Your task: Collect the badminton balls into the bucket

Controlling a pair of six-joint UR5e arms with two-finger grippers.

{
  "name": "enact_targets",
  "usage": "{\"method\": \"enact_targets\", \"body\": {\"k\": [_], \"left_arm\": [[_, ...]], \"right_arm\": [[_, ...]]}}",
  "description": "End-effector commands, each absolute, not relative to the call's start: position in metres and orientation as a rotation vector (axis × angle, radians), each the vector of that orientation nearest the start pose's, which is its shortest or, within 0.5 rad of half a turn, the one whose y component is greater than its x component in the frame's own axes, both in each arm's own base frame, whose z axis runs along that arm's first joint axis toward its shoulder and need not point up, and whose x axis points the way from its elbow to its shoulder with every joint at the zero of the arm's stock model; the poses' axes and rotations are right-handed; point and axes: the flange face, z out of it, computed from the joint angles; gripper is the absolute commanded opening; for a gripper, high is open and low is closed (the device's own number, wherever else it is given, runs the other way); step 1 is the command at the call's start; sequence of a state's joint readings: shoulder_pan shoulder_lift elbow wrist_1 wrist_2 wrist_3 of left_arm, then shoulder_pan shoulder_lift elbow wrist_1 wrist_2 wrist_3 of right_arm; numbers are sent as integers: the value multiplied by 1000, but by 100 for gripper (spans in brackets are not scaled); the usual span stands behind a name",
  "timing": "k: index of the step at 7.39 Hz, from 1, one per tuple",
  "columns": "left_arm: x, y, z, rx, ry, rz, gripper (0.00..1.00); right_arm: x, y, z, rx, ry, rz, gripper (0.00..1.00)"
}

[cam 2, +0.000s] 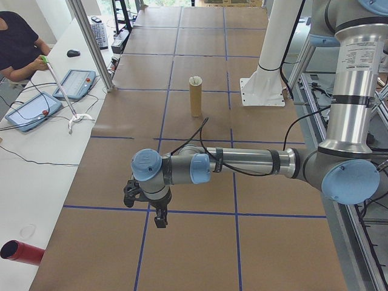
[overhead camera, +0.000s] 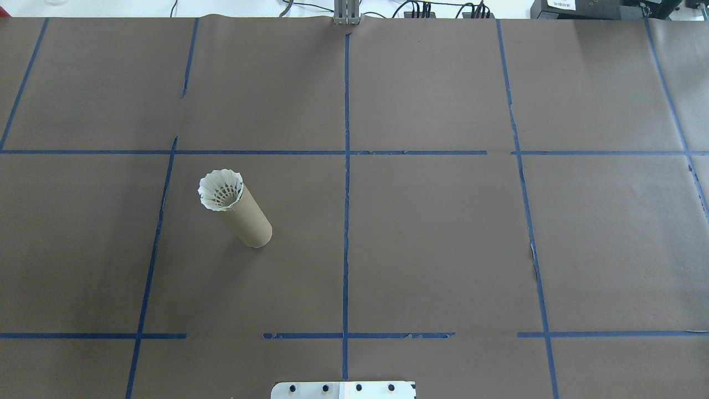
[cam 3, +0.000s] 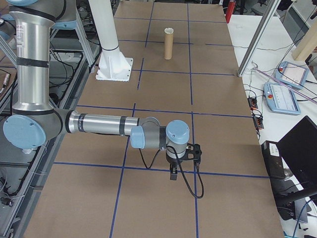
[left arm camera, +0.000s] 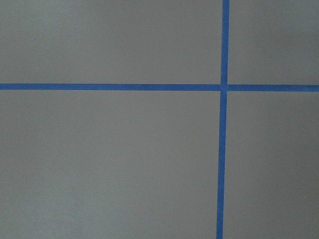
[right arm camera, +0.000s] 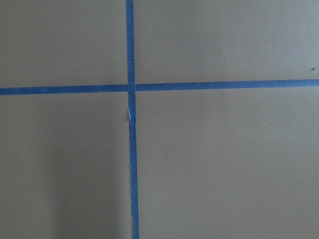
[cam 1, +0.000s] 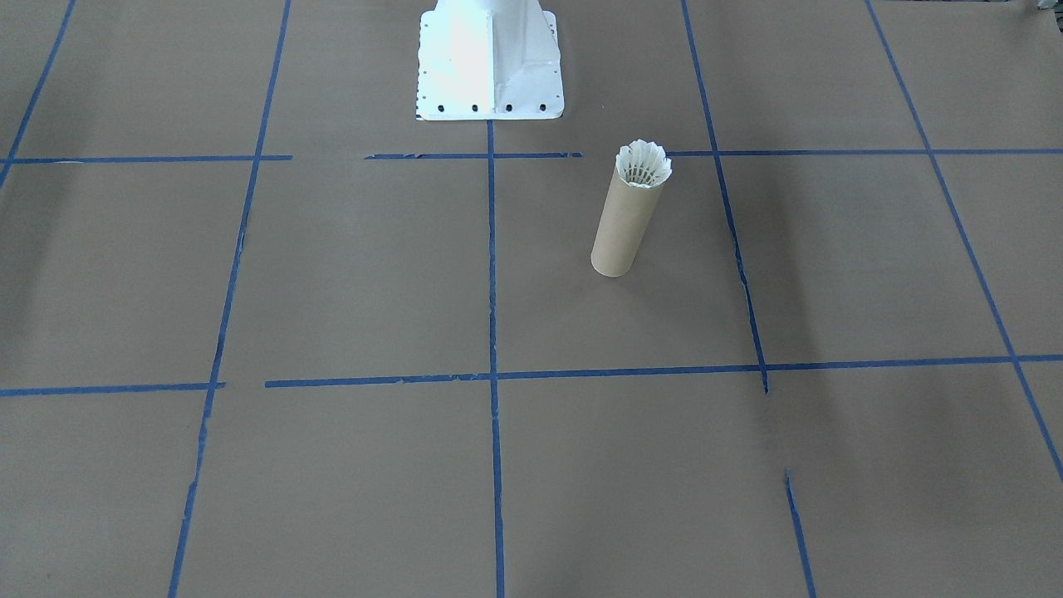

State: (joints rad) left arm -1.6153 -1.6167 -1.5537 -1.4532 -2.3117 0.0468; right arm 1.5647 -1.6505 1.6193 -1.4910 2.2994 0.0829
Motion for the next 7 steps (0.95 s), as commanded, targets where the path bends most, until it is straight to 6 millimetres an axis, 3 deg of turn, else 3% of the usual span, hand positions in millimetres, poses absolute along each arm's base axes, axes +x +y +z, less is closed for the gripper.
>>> {"method": "enact_targets", "body": {"k": [1,7], "left_arm": [[-88,-501,656,-55,749,-50,100],[-87,-504,650,-44,760,-45,100]], "right_arm": [[64,-462,668,14,-730,55,100],[64,-462,668,13,-730,56,100]]}}
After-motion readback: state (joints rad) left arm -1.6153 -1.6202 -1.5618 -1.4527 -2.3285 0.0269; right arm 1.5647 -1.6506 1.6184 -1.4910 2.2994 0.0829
